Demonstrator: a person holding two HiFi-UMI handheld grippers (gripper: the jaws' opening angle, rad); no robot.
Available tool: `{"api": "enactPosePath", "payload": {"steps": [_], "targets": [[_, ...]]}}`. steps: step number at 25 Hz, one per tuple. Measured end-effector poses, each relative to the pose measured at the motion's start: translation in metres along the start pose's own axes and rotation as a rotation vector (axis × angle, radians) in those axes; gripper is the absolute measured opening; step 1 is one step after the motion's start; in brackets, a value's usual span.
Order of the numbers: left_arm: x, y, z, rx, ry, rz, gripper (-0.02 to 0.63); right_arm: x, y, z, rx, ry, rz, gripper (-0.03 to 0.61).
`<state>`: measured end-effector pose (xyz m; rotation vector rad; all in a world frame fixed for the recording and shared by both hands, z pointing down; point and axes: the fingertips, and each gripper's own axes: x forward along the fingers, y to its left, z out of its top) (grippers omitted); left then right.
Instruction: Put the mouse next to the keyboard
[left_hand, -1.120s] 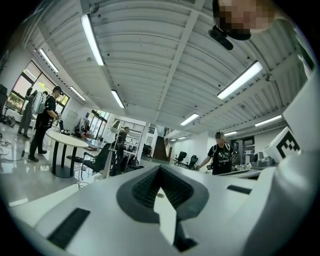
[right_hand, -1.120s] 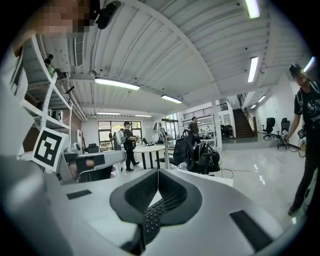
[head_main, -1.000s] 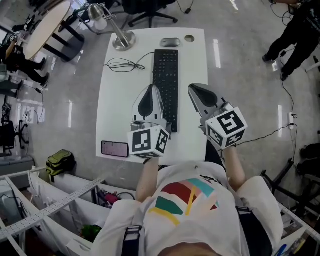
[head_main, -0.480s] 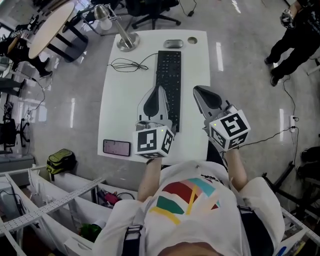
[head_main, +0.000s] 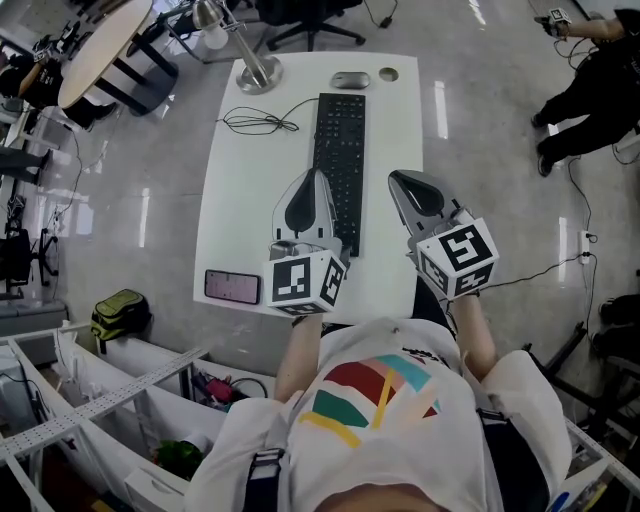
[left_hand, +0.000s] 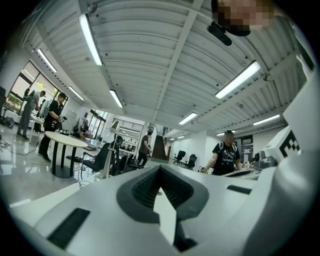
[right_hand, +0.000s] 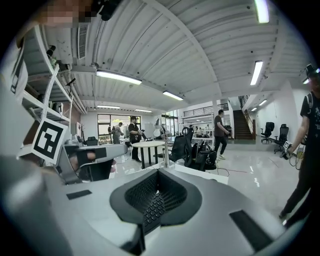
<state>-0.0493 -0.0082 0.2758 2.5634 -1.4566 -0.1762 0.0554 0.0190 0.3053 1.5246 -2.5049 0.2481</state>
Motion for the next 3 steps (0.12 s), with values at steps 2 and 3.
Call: {"api": "enactPosePath", "payload": {"steps": [2,3], "targets": [[0.0007,-0.0001,0.0004,-0.005,-0.002,0.003,0.035,-0.0019,-0.0033,0.0013,0.007,-0.003,-0.005,0.011],[0.0012,0.0000,0.0003,-0.009,-0.002,0.005,0.035,-0.0029,-0.0050,0.0020,0.009,-0.004,-0.007,0.012]]}}
